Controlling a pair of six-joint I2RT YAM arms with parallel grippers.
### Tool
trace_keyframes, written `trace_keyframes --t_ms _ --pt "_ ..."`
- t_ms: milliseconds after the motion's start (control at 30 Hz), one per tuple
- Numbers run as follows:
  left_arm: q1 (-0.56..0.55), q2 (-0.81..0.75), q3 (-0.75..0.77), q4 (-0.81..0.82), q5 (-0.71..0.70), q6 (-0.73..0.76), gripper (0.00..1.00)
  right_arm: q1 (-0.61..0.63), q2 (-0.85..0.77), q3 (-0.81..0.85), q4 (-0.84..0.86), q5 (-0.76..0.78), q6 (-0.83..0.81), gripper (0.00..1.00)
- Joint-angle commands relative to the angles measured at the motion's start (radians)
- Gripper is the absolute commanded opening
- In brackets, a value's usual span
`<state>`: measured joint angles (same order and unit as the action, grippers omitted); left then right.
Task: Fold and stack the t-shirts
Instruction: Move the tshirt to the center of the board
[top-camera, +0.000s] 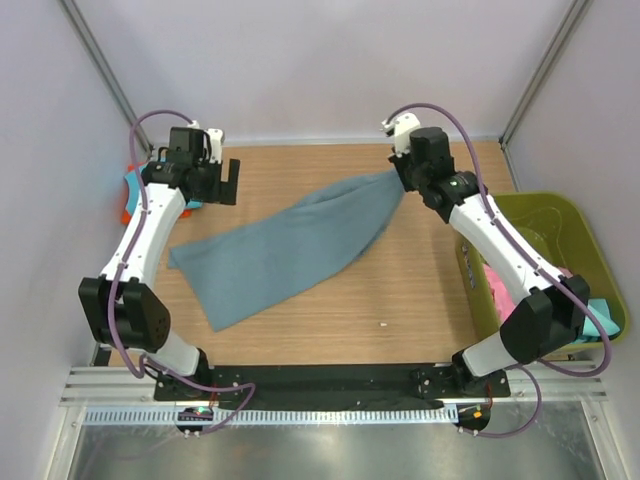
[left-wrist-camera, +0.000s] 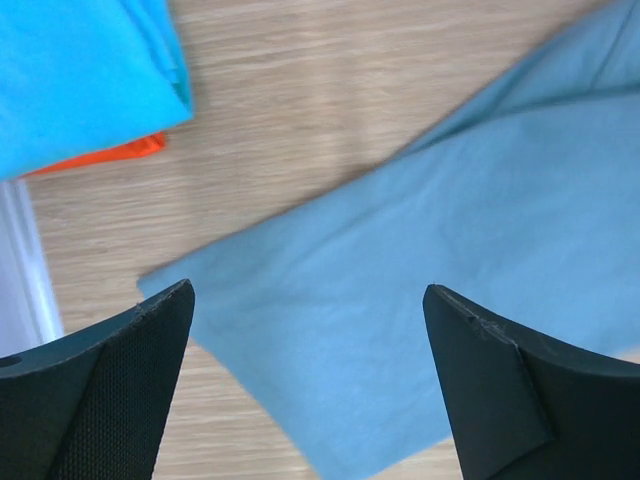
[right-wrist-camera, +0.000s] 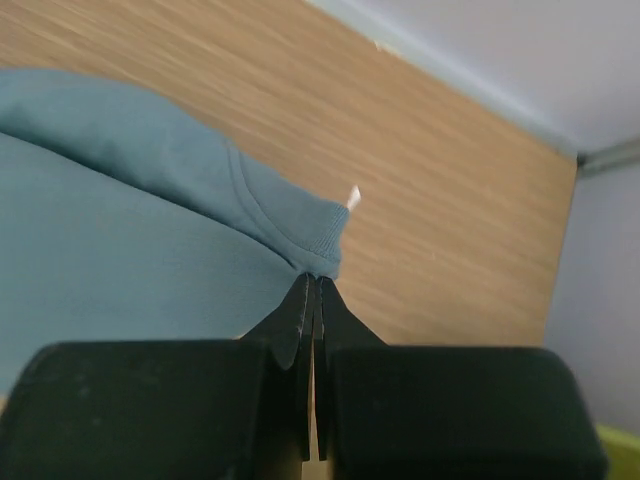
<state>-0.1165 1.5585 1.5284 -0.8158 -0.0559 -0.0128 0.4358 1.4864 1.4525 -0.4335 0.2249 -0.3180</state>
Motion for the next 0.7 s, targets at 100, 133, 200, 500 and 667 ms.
trace_keyframes --t_ms 100,133,200,500,667 --pt "-0.032 -0.058 -0.025 -0.165 0.318 0.169 0.89 -0.100 -0.164 -0.133 0.047 0.048 0.119 0.01" --pt "-0.085 -0.052 -0.036 -0.199 0.312 0.269 0.89 -0.103 -0.172 -0.179 0.052 0.053 0.119 0.01" --pt "-0.136 -0.057 -0.112 -0.264 0.286 0.376 0.89 -0.120 -0.179 -0.216 0.073 0.051 0.129 0.01" --pt "-0.304 -0.215 -0.460 -0.339 0.145 0.769 0.83 -0.143 -0.135 -0.224 0.090 0.017 0.152 0.01" --pt "-0.302 -0.224 -0.530 -0.296 0.100 0.817 0.82 -0.149 -0.104 -0.192 0.096 -0.002 0.169 0.01"
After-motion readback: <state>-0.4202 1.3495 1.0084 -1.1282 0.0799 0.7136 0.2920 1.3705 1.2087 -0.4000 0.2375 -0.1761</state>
